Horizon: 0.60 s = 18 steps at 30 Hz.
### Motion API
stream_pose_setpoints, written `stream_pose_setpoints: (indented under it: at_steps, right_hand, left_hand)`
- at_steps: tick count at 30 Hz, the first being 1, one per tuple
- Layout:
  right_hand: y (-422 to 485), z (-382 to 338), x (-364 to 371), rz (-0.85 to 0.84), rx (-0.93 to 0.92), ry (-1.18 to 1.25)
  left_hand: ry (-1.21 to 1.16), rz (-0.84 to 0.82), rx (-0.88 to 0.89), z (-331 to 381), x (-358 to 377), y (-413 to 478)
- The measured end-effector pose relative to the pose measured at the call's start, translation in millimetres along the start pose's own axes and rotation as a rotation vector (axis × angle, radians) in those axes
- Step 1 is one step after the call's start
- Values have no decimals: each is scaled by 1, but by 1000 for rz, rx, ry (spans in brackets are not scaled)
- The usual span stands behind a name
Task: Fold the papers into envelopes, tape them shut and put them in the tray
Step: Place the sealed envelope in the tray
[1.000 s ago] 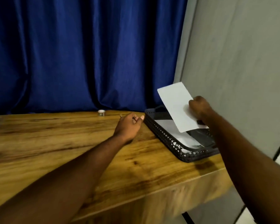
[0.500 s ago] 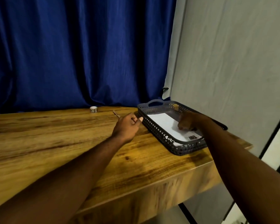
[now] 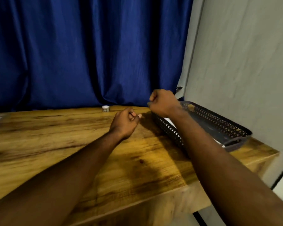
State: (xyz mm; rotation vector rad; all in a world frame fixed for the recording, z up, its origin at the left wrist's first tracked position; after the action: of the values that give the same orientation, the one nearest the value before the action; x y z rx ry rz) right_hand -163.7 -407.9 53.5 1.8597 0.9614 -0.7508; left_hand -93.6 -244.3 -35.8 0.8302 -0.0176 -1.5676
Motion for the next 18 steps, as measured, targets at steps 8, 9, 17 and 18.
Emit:
stream_pose_setpoints:
  at_steps: [8,9,17,18]
  right_hand:
    - [11,-23,112,-143,112,-46]
    - [14,-20,124,-146,142,-53]
    - [36,-16,160,-6,196,-66]
    - [40,-16,162,-5,194,-53]
  left_hand:
    - [76,103,-50,-62,-56,18]
    - [93,117,-55,-70,-63,22]
    - [300,73,-222,-125,-69,68]
    - [308,72,-258,-128,-65,75]
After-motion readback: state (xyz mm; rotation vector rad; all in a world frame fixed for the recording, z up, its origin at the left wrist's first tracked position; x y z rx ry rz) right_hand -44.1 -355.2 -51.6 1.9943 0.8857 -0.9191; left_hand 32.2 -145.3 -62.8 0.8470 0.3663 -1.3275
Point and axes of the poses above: each hand's wrist, its own y-axis towards the middle knuckle, its own x-axis out of the palm, z = x × y, the point moved 6 cm from there along y, towards the middle knuckle, and after that the axes turned 3 degrees about z, right-handed, at the moved point
